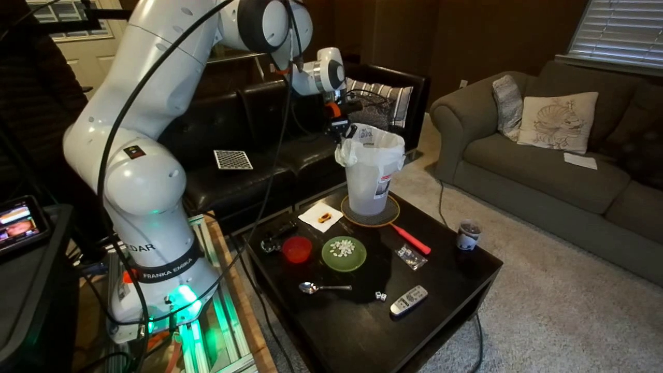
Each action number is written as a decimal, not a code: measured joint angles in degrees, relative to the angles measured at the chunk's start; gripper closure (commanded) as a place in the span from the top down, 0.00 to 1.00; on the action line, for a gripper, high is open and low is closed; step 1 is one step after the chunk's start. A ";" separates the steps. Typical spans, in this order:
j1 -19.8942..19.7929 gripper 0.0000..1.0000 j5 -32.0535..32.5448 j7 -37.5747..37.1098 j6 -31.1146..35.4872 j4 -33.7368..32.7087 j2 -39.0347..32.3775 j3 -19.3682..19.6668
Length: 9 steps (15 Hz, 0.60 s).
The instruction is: Move the trash can to the left
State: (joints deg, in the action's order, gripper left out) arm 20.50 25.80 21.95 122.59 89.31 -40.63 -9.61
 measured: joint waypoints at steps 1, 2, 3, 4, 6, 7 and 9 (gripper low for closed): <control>-0.03 0.01 -0.10 -0.01 0.00 0.07 -0.66 -0.03; -0.11 0.01 -0.10 -0.43 0.36 0.28 -1.33 0.12; -0.19 0.01 -0.03 -1.16 1.68 0.66 -2.01 0.53; -0.22 0.01 0.14 -2.13 3.60 1.06 -2.73 1.24; -0.32 0.01 0.52 -4.48 8.76 2.53 -3.58 3.32; -0.46 0.01 0.79 -5.57 11.67 3.49 -3.69 4.51; -1.05 0.01 0.96 -7.15 15.86 5.20 -3.66 6.45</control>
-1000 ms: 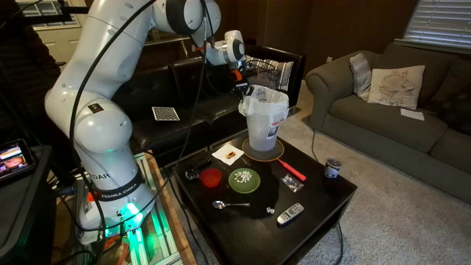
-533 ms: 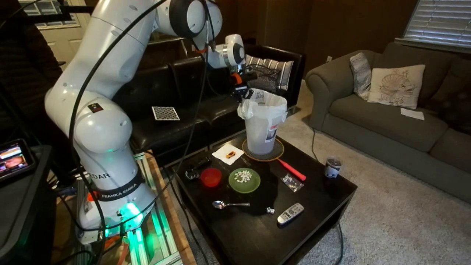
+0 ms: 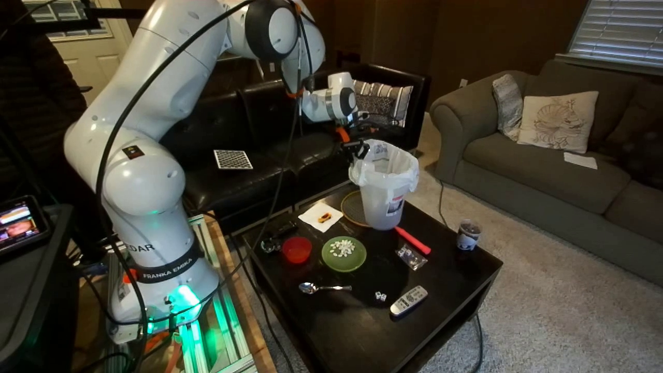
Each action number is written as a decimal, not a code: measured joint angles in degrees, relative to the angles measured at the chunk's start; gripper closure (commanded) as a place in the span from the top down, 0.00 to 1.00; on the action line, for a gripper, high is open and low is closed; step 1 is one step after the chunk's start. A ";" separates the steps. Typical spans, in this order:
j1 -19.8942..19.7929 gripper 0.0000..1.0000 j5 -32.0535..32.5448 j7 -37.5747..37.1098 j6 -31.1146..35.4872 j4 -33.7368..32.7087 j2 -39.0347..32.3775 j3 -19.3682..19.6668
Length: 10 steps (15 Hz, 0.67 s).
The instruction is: Move the trash can to the left
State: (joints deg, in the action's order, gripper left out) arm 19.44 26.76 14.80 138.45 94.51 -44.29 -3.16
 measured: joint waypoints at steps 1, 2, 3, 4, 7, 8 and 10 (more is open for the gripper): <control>-0.63 0.01 0.00 -0.42 1.29 0.88 0.09 0.45; -1.42 0.01 -0.03 -0.64 2.25 1.95 0.27 0.60; -2.16 0.01 -0.16 -0.65 2.82 2.98 0.47 0.61; -2.93 0.01 -0.44 -0.62 2.89 3.98 0.65 0.45; -4.97 0.01 -0.80 -0.55 2.91 6.22 0.69 -0.25; -5.36 0.01 -0.80 -0.55 2.96 6.51 0.51 -0.27; -5.77 0.01 -0.79 -0.55 3.16 6.57 0.05 -0.10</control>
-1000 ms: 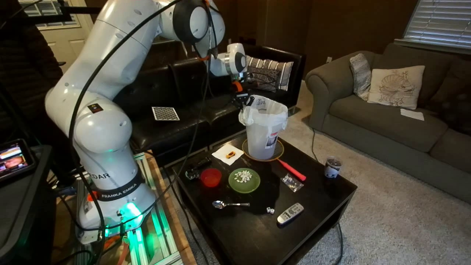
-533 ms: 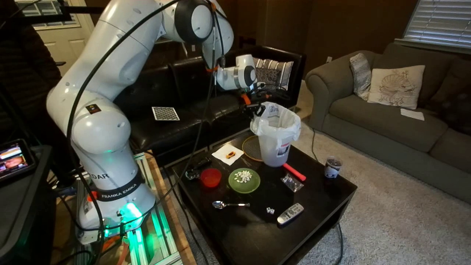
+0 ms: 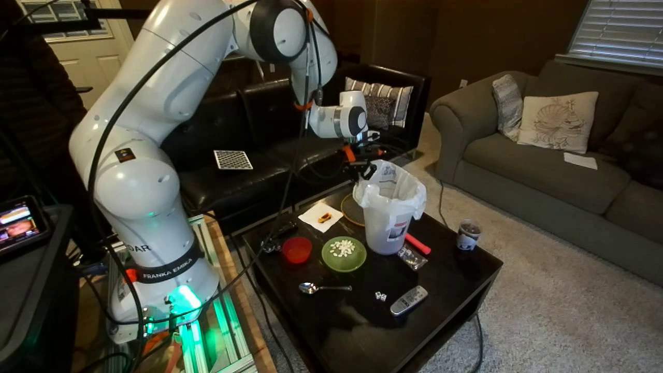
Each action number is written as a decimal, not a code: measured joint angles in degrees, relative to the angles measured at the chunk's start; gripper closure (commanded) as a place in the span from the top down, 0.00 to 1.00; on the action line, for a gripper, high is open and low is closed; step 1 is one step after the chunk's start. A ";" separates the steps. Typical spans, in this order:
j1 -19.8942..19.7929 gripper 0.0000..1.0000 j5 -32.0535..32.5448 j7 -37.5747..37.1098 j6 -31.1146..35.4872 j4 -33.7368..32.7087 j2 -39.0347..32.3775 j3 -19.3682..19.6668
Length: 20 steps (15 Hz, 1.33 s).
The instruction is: Move the trash can to the left
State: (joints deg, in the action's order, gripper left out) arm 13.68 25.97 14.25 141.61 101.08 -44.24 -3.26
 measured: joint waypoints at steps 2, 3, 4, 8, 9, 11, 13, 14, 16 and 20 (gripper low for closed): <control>-0.10 0.01 0.00 -0.01 0.00 -0.03 -0.20 0.15; -0.11 0.01 0.00 0.01 0.00 -0.09 -0.27 0.13; -0.09 0.01 0.00 0.07 -0.03 -0.29 -0.40 0.08; -0.08 0.01 0.00 1.61 -1.05 -2.65 -1.83 -0.71; -0.08 0.01 -0.07 2.17 -1.84 -3.41 -2.37 -0.95; -0.08 0.01 -0.16 3.05 -4.08 -5.07 -3.62 -1.37; -0.07 0.30 -0.18 3.59 -6.59 -6.71 -4.76 -1.63; -0.07 0.37 -0.19 3.88 -7.46 -7.49 -5.29 -1.76; -0.07 0.49 -0.19 4.54 -8.27 -9.15 -5.95 -2.09; 0.25 0.77 -0.18 5.40 -8.44 -11.77 -6.00 -3.01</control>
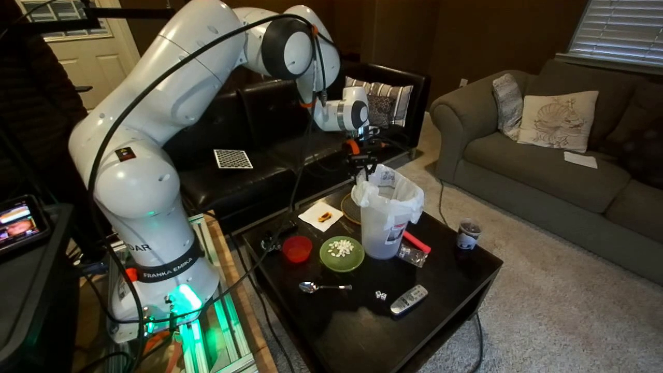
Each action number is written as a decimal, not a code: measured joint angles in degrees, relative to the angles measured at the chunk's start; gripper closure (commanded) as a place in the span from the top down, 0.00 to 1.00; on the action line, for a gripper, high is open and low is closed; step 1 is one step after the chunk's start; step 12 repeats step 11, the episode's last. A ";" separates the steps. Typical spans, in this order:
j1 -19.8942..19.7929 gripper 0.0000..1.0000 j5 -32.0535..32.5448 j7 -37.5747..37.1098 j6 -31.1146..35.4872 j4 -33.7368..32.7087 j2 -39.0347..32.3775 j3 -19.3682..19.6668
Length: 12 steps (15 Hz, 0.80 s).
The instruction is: Move the trash can to the left
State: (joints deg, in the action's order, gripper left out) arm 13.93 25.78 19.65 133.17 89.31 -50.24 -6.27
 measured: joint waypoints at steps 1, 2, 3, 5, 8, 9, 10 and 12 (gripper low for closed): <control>0.37 0.85 0.02 0.02 -0.33 -0.61 0.25 -0.18; 0.90 0.92 0.04 0.02 -1.11 -1.07 0.76 -0.35; 1.58 0.98 0.04 0.02 -2.63 -1.27 1.57 -0.54; 3.24 1.00 0.04 -0.01 -6.88 -1.48 3.56 -0.99; 6.04 1.00 0.47 -0.87 -11.12 -1.08 7.04 -1.59; 7.04 1.00 1.15 -1.07 -11.24 -0.66 8.28 -1.61; 7.80 1.00 1.96 -0.34 -10.38 -0.15 9.42 -1.96; 8.22 1.00 2.47 0.64 -8.84 0.38 10.35 -2.73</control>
